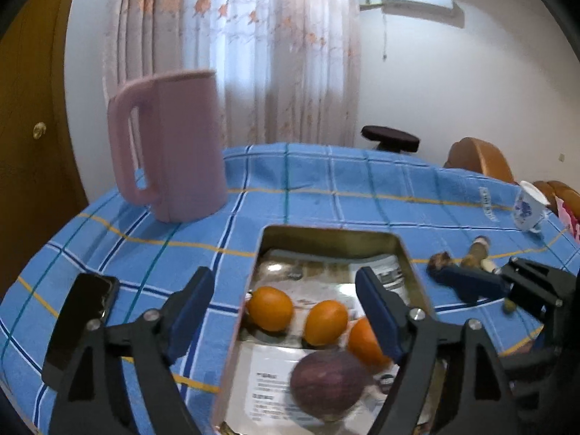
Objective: Organize fruits
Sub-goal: 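Open the left gripper over the tin while the right releases its orange inside, then grasp a brown bulb fruit with the left gripper while the right grasps a small brown round fruit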
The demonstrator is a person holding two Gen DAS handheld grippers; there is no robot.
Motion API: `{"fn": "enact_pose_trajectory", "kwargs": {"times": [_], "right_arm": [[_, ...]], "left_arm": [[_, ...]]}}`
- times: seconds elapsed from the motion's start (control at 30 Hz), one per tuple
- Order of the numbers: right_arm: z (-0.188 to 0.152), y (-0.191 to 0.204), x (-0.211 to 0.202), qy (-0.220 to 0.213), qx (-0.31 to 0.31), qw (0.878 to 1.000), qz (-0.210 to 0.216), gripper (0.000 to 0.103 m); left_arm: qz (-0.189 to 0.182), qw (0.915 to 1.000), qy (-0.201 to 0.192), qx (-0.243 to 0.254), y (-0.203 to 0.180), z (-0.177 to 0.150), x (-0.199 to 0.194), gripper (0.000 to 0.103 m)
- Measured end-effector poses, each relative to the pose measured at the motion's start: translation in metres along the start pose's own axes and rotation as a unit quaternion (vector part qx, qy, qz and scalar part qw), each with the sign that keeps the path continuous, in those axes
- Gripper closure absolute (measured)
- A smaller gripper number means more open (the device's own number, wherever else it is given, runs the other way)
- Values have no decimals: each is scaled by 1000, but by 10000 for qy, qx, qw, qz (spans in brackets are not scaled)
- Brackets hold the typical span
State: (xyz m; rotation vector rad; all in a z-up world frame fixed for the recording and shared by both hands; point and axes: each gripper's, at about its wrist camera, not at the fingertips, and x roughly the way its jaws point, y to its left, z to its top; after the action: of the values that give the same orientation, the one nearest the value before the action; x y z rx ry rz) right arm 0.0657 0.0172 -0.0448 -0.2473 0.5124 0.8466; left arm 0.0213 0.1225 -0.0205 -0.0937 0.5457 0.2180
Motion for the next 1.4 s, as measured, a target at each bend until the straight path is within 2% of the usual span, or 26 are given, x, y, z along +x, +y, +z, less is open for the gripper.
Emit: {"fn": "enact_pose_trajectory", "kwargs": {"times": [0.1, 0.17, 0.27, 0.37, 0.57, 0.67, 0.83, 1.0, 1.07, 1.13, 1.2, 1.27, 1.4], "right_arm": [[-8, -25, -24, -57, 169, 9995, -269, 51], [-17, -47, -39, 16, 343, 9971, -674, 51], [-37, -82, -56, 208, 622, 9906, -1200, 52], [-55, -112, -61, 502, 1031, 9825, -1467, 52], [-73, -135, -50, 1026, 1256, 9769, -1391, 52], [-76, -135, -43, 1209, 1260, 9770, -1223, 63], [-82, -140, -31, 1443, 1316, 9761, -951, 74], [-82, -137, -37, 1313, 1278, 9773, -1062, 74], [-82, -143, -44, 1159, 1420, 9747, -1275, 74], [-83, -150, -50, 1071, 1620, 9721, -1316, 74], [-84, -156, -54, 989, 1793, 9698, -1326, 74], [-83, -157, -57, 939, 1823, 9693, -1355, 74], [-83, -155, -57, 940, 1763, 9702, -1371, 74]], "left_arm": [[-263, 9995, -63, 158, -22, 3, -9, 21], [-414, 9987, -71, 279, -38, 3, -11, 21], [-866, 9949, 83, 507, -75, 2, -9, 21], [-1141, 9907, 276, 693, -108, -1, 0, 21], [-1249, 9848, 591, 1053, -153, -13, 19, 21], [-1204, 9828, 735, 1190, -162, -18, 28, 21], [-1211, 9800, 913, 1291, -168, -20, 38, 21], [-1243, 9789, 1064, 1228, -171, -21, 45, 23], [-1249, 9787, 1043, 1248, -175, -20, 46, 25], [-1303, 9768, 1099, 1293, -182, -20, 51, 26], [-1335, 9742, 1314, 1256, -185, -21, 63, 41], [-1369, 9720, 1480, 1204, -187, -23, 72, 49], [-1442, 9694, 1650, 1108, -186, -22, 84, 50]]}}
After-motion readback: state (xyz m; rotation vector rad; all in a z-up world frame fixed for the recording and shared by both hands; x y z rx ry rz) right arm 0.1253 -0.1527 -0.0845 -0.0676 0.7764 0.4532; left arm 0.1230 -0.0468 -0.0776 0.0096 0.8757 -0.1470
